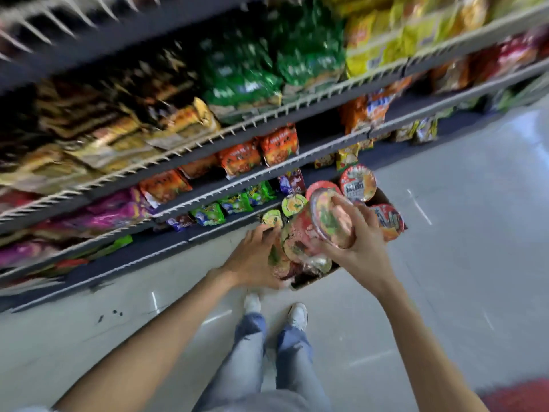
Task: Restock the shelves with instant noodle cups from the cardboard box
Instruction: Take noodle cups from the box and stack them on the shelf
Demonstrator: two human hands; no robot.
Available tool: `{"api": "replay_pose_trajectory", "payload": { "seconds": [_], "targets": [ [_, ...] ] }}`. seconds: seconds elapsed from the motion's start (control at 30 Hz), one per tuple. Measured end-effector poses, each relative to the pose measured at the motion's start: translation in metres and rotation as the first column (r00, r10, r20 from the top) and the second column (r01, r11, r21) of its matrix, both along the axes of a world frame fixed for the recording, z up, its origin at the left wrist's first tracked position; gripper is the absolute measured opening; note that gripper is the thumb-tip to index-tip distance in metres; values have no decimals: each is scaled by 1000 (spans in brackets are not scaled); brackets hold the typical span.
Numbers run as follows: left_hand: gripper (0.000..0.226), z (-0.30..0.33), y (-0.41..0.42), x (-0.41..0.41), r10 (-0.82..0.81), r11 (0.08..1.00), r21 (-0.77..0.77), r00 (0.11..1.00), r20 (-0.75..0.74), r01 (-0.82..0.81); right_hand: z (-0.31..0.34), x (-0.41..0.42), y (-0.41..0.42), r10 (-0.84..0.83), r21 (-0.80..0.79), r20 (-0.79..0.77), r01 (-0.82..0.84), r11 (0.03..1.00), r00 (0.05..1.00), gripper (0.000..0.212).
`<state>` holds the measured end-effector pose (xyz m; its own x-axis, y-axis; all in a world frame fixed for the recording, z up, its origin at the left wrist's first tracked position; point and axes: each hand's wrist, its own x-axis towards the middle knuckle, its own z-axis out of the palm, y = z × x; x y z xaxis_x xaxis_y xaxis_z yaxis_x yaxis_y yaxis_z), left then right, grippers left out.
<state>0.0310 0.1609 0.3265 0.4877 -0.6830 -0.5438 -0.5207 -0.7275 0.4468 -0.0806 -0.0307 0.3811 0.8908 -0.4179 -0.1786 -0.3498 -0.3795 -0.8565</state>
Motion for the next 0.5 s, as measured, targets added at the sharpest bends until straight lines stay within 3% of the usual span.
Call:
{"api": "replay_pose_trajectory", "payload": {
  "seconds": [0.13, 0.23, 0.33, 0.5],
  "targets": [
    [105, 71, 46, 2, 141, 977, -173, 987, 79, -125, 75, 29, 37, 131, -34, 166, -127, 991, 977, 99],
    [114, 115, 93, 11, 328, 910, -303, 939, 102, -285, 119, 55, 69, 168, 105, 291, -206, 973, 942, 109],
    [124, 166, 146, 18, 557, 695, -518, 829, -49, -498, 157, 85, 105, 201, 229, 397, -309, 923, 895, 106],
    [118, 234, 239, 31, 659, 408, -743, 735, -162, -530, 217, 139, 190, 246, 350, 547, -486, 801, 800, 103]
  ]
}}
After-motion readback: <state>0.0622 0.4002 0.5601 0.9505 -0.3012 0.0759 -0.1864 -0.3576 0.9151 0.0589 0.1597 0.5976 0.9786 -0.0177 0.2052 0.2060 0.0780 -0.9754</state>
